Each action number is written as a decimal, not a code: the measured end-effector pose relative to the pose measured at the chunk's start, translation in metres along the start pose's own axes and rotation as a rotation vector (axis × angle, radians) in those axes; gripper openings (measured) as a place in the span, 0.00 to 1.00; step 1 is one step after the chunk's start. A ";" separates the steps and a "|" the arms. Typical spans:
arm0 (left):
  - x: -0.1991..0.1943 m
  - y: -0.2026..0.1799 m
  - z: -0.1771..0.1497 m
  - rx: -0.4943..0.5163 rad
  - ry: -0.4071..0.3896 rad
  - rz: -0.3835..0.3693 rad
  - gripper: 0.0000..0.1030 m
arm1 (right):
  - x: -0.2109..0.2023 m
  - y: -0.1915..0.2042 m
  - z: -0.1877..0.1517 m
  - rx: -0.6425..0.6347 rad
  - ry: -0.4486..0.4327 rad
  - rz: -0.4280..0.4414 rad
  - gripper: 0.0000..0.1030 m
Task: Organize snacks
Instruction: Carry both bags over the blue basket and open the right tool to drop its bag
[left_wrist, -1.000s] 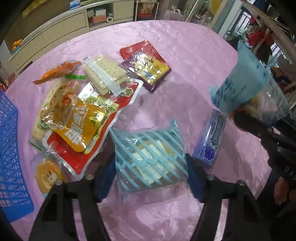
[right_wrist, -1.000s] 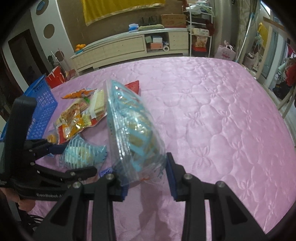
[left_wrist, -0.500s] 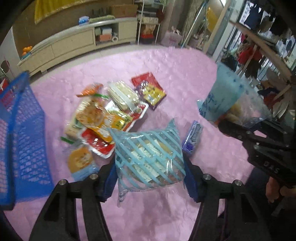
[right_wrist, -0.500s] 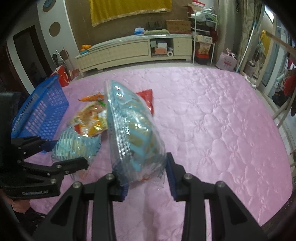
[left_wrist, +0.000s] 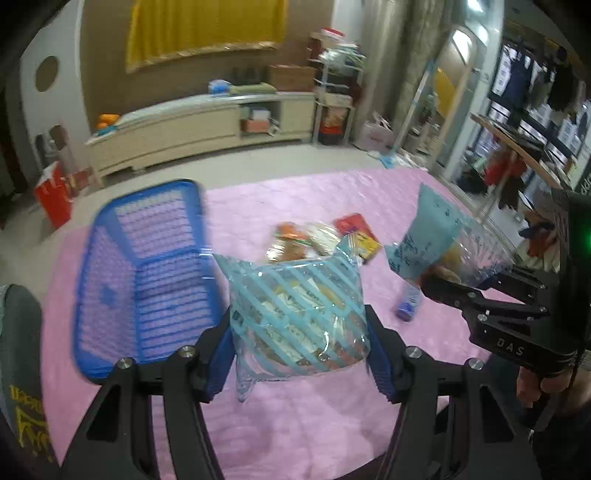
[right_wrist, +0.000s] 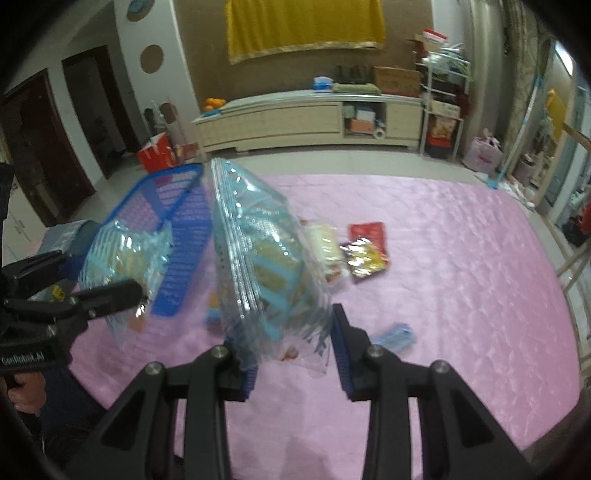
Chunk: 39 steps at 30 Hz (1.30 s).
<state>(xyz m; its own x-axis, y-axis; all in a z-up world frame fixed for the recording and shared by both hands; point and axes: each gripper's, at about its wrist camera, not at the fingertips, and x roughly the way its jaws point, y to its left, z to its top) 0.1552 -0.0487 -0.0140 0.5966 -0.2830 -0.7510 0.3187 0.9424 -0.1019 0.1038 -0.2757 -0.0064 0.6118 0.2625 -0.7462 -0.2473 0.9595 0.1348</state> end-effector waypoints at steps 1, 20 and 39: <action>-0.007 0.011 -0.001 -0.010 -0.007 0.013 0.59 | 0.001 0.010 0.003 -0.019 -0.001 0.006 0.39; -0.037 0.133 -0.018 -0.127 -0.028 0.136 0.59 | 0.055 0.139 0.039 -0.182 0.053 0.137 0.39; -0.034 0.154 -0.025 -0.172 0.000 0.122 0.59 | 0.087 0.178 0.039 -0.233 0.110 0.154 0.45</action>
<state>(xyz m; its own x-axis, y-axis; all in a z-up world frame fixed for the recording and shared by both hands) 0.1658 0.1103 -0.0205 0.6229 -0.1645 -0.7648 0.1130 0.9863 -0.1201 0.1421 -0.0786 -0.0216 0.4719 0.3788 -0.7961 -0.5046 0.8565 0.1083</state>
